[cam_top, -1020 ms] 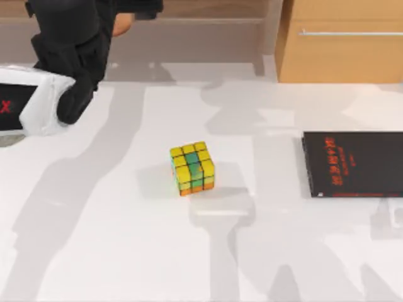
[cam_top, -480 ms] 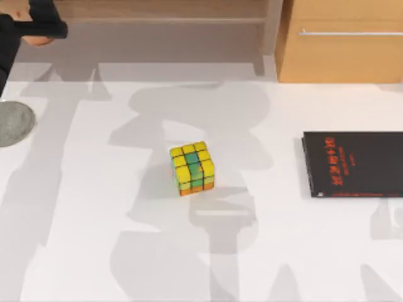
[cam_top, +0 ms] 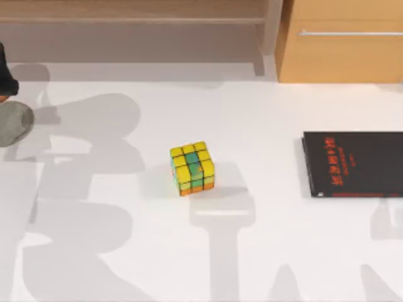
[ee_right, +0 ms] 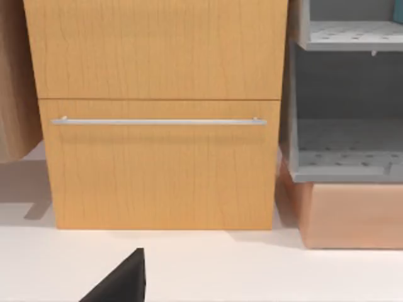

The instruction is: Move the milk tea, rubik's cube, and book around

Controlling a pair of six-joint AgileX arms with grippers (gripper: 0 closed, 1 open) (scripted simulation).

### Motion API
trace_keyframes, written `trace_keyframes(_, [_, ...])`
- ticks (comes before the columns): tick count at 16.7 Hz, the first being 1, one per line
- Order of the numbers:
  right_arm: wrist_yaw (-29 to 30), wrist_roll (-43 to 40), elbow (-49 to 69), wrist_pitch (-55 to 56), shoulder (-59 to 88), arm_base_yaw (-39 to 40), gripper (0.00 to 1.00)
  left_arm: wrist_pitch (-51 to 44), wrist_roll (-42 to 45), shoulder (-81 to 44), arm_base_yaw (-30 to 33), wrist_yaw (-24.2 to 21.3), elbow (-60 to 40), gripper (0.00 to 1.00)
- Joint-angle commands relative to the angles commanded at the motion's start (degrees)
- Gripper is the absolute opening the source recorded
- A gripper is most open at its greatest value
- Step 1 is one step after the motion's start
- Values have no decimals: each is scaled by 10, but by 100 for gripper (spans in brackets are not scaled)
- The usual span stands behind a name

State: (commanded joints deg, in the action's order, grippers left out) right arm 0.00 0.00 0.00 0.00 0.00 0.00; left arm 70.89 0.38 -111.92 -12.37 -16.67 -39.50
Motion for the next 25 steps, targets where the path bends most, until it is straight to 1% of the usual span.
trace_keyframes(3, [0, 0, 0, 0, 0, 0, 100, -1, 9, -17, -13, -5, 0, 0])
trace_keyframes(8, [0, 0, 0, 0, 0, 0, 100, 1, 10, -18, -11, -3, -1, 0])
trace_keyframes(17, [0, 0, 0, 0, 0, 0, 100, 74, 9, -89, -13, -5, 2, 0])
trace_keyframes(21, [0, 0, 0, 0, 0, 0, 100, 75, 9, -91, -13, -5, 2, 0])
trace_keyframes(25, [0, 0, 0, 0, 0, 0, 100, 75, 9, -91, -13, -5, 2, 30])
